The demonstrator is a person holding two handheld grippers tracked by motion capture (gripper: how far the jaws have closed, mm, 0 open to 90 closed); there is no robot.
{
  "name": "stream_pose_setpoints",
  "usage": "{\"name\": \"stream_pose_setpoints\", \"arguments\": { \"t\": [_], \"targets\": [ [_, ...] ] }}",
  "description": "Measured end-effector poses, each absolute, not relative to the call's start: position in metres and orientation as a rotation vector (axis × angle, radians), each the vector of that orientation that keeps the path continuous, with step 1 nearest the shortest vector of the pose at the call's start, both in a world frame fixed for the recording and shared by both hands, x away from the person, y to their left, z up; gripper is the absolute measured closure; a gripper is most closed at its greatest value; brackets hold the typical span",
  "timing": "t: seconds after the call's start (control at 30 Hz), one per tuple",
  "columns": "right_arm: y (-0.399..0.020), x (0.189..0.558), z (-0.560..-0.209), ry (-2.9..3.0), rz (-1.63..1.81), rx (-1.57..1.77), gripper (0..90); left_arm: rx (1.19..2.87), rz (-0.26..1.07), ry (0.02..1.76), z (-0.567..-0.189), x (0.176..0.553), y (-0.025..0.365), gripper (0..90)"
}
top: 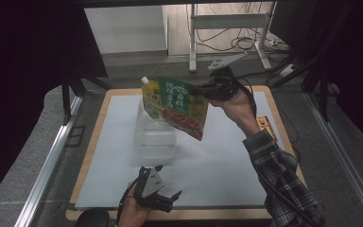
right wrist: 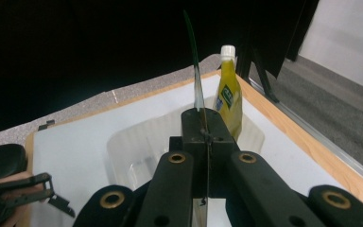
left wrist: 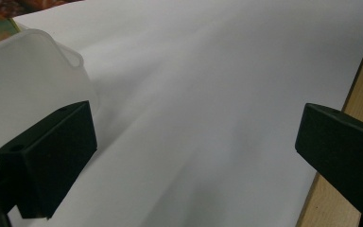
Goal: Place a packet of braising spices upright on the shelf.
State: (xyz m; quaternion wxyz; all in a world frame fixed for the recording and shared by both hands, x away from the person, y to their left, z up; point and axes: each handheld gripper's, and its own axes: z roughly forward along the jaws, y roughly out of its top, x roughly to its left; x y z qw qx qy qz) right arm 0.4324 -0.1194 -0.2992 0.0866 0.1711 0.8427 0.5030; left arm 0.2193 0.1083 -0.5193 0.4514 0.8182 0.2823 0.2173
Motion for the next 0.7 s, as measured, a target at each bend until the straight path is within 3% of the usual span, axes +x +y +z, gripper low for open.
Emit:
{"name": "stream_pose_setpoints", "arguments": {
  "t": [0.7],
  "targets": [
    [-0.066,0.455,-0.314,2.522,1.541,0.466,89.1,2.025,0.537,0.691,-0.518,0.219,0.110,0.0]
  ]
}}
